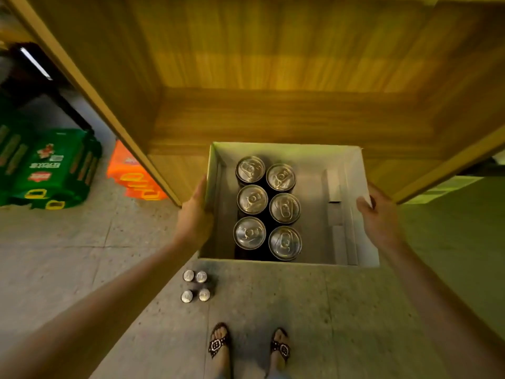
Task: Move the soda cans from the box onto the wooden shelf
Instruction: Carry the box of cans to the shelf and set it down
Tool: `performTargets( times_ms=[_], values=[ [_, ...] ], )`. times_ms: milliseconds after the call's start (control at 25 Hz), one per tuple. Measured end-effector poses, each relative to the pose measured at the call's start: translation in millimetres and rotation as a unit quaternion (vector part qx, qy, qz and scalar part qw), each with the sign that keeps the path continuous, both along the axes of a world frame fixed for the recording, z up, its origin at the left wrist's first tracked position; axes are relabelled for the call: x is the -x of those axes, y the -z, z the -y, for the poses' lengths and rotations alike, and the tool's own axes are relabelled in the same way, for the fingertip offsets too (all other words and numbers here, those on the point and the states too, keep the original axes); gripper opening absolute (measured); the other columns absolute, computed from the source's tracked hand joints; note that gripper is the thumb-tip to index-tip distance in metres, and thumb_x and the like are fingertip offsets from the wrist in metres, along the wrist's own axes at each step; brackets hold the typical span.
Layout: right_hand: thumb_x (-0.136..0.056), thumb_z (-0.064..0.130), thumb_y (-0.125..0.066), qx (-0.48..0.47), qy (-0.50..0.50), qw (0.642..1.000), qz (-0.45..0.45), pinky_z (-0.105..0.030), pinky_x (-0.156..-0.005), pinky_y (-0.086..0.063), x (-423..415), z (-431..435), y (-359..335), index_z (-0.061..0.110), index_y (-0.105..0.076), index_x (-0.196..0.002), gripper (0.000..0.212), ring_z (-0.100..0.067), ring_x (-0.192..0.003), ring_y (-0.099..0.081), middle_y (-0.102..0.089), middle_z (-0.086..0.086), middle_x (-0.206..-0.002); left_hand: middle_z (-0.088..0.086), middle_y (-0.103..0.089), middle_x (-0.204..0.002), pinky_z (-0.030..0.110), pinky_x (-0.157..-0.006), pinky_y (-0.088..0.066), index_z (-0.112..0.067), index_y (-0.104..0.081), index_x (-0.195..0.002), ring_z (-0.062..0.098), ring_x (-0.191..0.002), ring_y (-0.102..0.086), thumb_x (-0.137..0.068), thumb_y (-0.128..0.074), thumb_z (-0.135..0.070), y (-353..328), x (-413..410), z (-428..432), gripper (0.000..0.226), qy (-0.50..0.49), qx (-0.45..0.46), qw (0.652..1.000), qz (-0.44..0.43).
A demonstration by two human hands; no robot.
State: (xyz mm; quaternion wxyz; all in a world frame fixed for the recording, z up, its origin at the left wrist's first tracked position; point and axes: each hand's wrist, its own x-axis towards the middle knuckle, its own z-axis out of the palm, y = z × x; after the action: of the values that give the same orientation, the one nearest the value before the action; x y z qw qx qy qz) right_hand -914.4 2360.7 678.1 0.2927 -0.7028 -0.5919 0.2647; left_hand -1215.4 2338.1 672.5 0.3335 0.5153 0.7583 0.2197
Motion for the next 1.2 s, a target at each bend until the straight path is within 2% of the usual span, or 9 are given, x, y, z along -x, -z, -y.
performTargets(
  times_ms=[80,200,360,440,520,720,920,1080,1200],
  values=[
    [-0.093,0.005,-0.043,0.027,0.019,0.999,-0.016,-0.027,-0.092,-0.035,2,9,47,0.000,-0.045,-0.130,0.038,-0.030,-0.119,-0.050,-0.052,-0.017,-0.132,0.020,-0.048,-0.135,0.047,-0.097,-0.043,-0.027,-0.016,-0.147,0.037,-0.121,-0.048,-0.087,-0.041,0.008,47,4,7,0.073,0.011,0.014,1.000,0.021],
    [-0.092,0.006,-0.043,0.055,0.026,0.998,-0.013,-0.024,-0.076,-0.042,5,23,120,0.001,-0.050,-0.124,0.033,-0.027,-0.101,-0.059,-0.061,-0.014,-0.113,0.015,-0.053,-0.127,0.048,-0.086,-0.050,-0.032,-0.016,-0.145,0.032,-0.110,-0.056,-0.091,-0.038,0.000,119,5,23,0.067,0.012,0.042,0.998,0.036],
    [-0.092,0.005,-0.042,0.084,0.027,0.996,-0.023,-0.024,-0.084,-0.041,5,32,230,0.007,-0.044,-0.133,0.041,-0.019,-0.099,-0.058,-0.057,-0.010,-0.126,0.014,-0.056,-0.120,0.033,-0.068,-0.049,-0.027,-0.020,-0.144,0.018,-0.090,-0.052,-0.093,-0.039,-0.003,227,3,38,0.060,-0.007,0.067,0.998,0.022],
    [-0.093,0.005,-0.042,0.100,0.019,0.995,-0.025,-0.022,-0.089,-0.042,6,35,290,0.006,-0.041,-0.135,0.042,-0.024,-0.109,-0.057,-0.052,-0.010,-0.134,0.017,-0.057,-0.122,0.037,-0.071,-0.052,-0.026,-0.019,-0.145,0.021,-0.089,-0.054,-0.092,-0.039,0.001,281,3,44,0.063,-0.012,0.080,0.997,0.020],
    [-0.093,0.006,-0.042,0.103,0.009,0.994,-0.023,-0.035,-0.100,-0.043,6,38,347,0.005,-0.040,-0.135,0.042,-0.028,-0.119,-0.053,-0.050,-0.014,-0.137,0.020,-0.057,-0.123,0.044,-0.077,-0.053,-0.026,-0.018,-0.146,0.031,-0.095,-0.059,-0.091,-0.039,0.003,335,5,47,0.066,-0.020,0.092,0.996,0.008],
    [-0.093,0.007,-0.042,0.117,0.022,0.992,-0.034,-0.049,-0.093,-0.048,9,50,488,0.001,-0.048,-0.125,0.033,-0.035,-0.110,-0.057,-0.059,-0.022,-0.121,0.023,-0.057,-0.123,0.050,-0.085,-0.050,-0.024,-0.020,-0.145,0.039,-0.104,-0.057,-0.089,-0.040,0.006,465,6,54,0.066,-0.030,0.106,0.994,0.004],
    [-0.094,0.006,-0.041,0.134,0.024,0.989,-0.065,-0.028,-0.097,-0.034,14,53,600,0.004,-0.041,-0.133,0.040,-0.013,-0.116,-0.044,-0.051,-0.013,-0.133,0.023,-0.060,-0.118,0.050,-0.086,-0.051,-0.026,-0.019,-0.145,0.039,-0.100,-0.060,-0.090,-0.041,0.001,576,8,66,0.065,-0.015,0.120,0.993,0.002],
    [-0.093,0.004,-0.041,0.135,0.039,0.988,-0.065,-0.034,-0.096,-0.039,18,51,660,-0.001,-0.046,-0.128,0.035,-0.031,-0.119,-0.050,-0.054,-0.019,-0.127,0.020,-0.060,-0.121,0.057,-0.091,-0.048,-0.030,-0.025,-0.142,0.038,-0.104,-0.060,-0.090,-0.040,-0.002,633,12,62,0.061,-0.025,0.111,0.993,0.027],
    [-0.093,0.005,-0.042,0.129,0.032,0.990,-0.055,-0.044,-0.086,-0.046,20,43,685,-0.003,-0.050,-0.118,0.028,-0.037,-0.102,-0.056,-0.059,-0.023,-0.110,0.019,-0.060,-0.122,0.055,-0.092,-0.049,-0.030,-0.024,-0.142,0.037,-0.105,-0.059,-0.089,-0.039,0.000,655,15,57,0.063,-0.021,0.098,0.994,0.037]
  ],
)
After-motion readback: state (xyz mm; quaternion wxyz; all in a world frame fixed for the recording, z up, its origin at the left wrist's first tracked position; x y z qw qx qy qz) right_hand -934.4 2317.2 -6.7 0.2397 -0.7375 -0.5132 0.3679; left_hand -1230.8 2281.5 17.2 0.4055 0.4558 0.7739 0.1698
